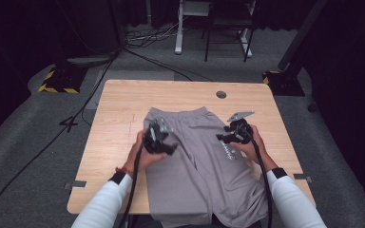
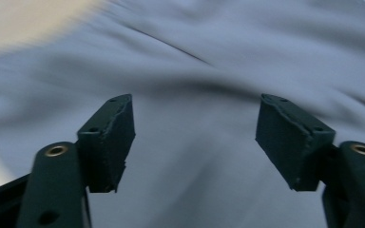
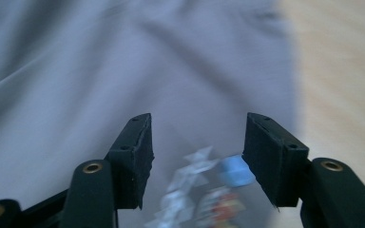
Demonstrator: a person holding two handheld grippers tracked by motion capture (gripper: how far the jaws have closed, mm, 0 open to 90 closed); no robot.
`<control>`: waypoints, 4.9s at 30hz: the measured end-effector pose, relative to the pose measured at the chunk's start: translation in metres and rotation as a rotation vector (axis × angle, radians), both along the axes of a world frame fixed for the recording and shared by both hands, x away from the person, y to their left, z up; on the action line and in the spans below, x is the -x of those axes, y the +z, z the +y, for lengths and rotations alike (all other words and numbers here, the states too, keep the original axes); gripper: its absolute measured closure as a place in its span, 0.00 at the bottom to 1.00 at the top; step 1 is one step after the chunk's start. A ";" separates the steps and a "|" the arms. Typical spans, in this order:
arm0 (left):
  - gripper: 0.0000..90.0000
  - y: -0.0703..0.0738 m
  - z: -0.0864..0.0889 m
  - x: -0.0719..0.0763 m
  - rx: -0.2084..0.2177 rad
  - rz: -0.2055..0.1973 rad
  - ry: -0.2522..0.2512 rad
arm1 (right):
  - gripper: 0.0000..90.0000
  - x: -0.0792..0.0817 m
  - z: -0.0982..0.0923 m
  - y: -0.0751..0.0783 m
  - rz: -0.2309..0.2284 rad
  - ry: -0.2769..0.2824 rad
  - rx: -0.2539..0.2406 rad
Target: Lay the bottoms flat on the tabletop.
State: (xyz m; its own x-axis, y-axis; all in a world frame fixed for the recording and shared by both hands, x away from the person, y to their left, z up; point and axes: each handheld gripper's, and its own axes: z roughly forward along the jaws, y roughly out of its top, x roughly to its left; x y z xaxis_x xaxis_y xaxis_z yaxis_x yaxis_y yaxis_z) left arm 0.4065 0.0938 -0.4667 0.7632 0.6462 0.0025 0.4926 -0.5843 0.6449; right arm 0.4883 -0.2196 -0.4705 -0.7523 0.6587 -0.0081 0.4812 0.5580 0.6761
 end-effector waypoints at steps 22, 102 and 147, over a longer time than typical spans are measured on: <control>0.27 -0.028 0.041 -0.001 0.010 0.014 0.060 | 0.47 -0.008 -0.078 -0.018 0.026 -0.225 0.017; 0.18 -0.034 0.029 0.104 0.048 -0.004 -0.179 | 0.47 0.204 -0.113 0.035 -0.008 0.167 0.182; 0.17 -0.035 0.026 0.100 0.056 -0.011 -0.201 | 0.45 0.215 -0.113 0.037 -0.039 0.128 0.151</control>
State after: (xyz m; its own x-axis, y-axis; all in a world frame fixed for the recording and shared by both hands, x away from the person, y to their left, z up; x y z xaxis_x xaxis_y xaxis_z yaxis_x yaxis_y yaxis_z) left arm 0.3061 0.1194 -0.5019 0.8770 0.4800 -0.0200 0.3621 -0.6330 0.6842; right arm 0.2733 -0.3329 -0.4337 -0.8272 0.5466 -0.1306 0.3745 0.7094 0.5971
